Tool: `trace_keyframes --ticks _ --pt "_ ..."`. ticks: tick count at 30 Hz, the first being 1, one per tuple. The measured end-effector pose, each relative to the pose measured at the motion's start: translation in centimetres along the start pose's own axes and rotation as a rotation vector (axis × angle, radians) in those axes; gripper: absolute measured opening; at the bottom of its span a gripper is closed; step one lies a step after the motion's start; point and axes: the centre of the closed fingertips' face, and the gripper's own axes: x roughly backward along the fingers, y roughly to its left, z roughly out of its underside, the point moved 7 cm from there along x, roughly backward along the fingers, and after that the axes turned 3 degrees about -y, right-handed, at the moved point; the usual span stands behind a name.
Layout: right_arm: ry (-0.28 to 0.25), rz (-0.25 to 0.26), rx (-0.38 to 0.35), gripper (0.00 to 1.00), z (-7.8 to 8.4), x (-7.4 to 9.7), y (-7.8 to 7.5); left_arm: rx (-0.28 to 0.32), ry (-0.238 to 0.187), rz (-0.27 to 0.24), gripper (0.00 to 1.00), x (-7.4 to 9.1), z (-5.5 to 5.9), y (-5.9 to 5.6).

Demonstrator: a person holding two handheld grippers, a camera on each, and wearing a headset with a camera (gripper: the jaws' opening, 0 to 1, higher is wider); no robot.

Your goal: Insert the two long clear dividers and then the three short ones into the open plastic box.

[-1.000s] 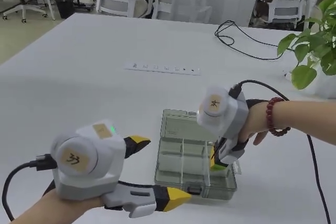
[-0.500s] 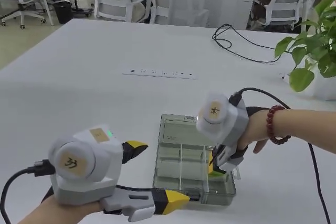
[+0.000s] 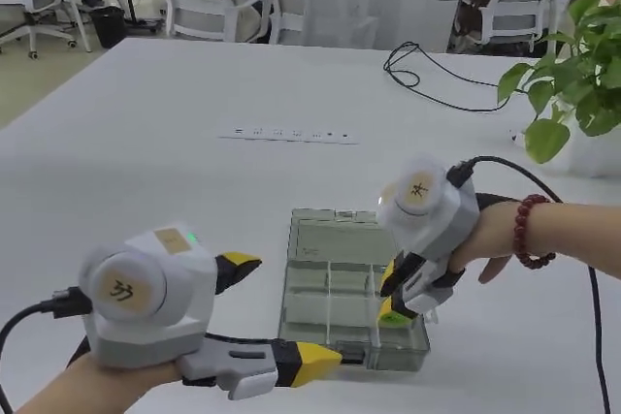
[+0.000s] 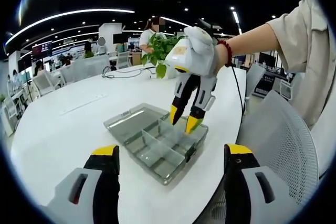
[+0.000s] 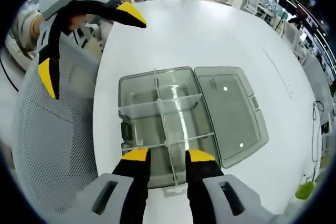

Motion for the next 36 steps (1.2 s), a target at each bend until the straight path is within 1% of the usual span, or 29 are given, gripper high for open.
trace_keyframes --ticks 1,2,4,5,6,10,12,14,17,20,23,25,29,30,32,34,36 --pt "-0.022 0.009 -0.012 0.3 0.0 0.3 0.2 0.004 0.001 -0.004 0.83 0.1 0.0 0.1" --pt "-0.041 0.024 -0.041 0.31 0.1 0.7 0.3 0.009 -0.001 -0.005 0.83 0.2 0.0 0.2" --pt "-0.116 0.033 -0.103 0.34 -0.4 1.4 0.7 0.015 -0.003 -0.012 0.83 0.4 -0.1 0.3" --pt "-0.132 0.036 -0.117 0.35 -0.5 1.5 0.7 0.016 -0.002 -0.014 0.83 0.4 -0.1 0.4" --pt "-0.161 0.047 -0.154 0.36 -0.6 1.9 0.8 0.019 0.0 -0.017 0.83 0.5 -0.1 0.4" --pt "-0.25 0.087 -0.181 0.4 -0.9 3.3 1.2 0.028 0.011 -0.022 0.83 1.0 -0.1 0.6" --pt "-0.306 0.102 -0.215 0.43 -1.0 4.0 1.6 0.028 0.016 -0.024 0.83 1.2 0.0 0.7" --pt "-0.334 0.118 -0.235 0.46 -0.8 4.7 1.9 0.03 0.026 -0.029 0.84 1.5 0.0 0.7" --pt "-0.366 0.122 -0.242 0.48 -0.2 5.5 2.6 0.047 0.025 -0.032 0.83 2.0 0.1 0.8" --pt "-0.383 0.146 -0.244 0.52 0.5 6.0 3.2 0.062 0.015 -0.028 0.83 2.5 0.1 0.7" --pt "-0.409 0.18 -0.277 0.55 1.5 6.4 3.6 0.054 0.018 -0.039 0.83 2.8 0.1 0.8" --pt "-0.43 0.19 -0.315 0.59 2.0 6.5 3.9 0.06 0.024 -0.045 0.83 2.9 0.2 0.8" --pt "-0.455 0.204 -0.338 0.63 2.7 6.5 4.5 0.065 0.038 -0.046 0.84 3.1 0.5 0.8" --pt "-0.474 0.205 -0.352 0.64 2.8 6.6 4.7 0.065 0.039 -0.046 0.85 3.2 0.6 0.8" --pt "-0.488 0.208 -0.365 0.67 3.1 6.6 5.0 0.074 0.036 -0.047 0.87 3.2 0.6 0.8" --pt "-0.491 0.219 -0.37 0.7 3.4 6.6 5.2 0.081 0.036 -0.054 0.86 3.2 0.6 0.9" --pt "-0.493 0.232 -0.376 0.71 3.7 6.4 5.2 0.074 0.05 -0.06 0.87 3.2 0.6 1.0"
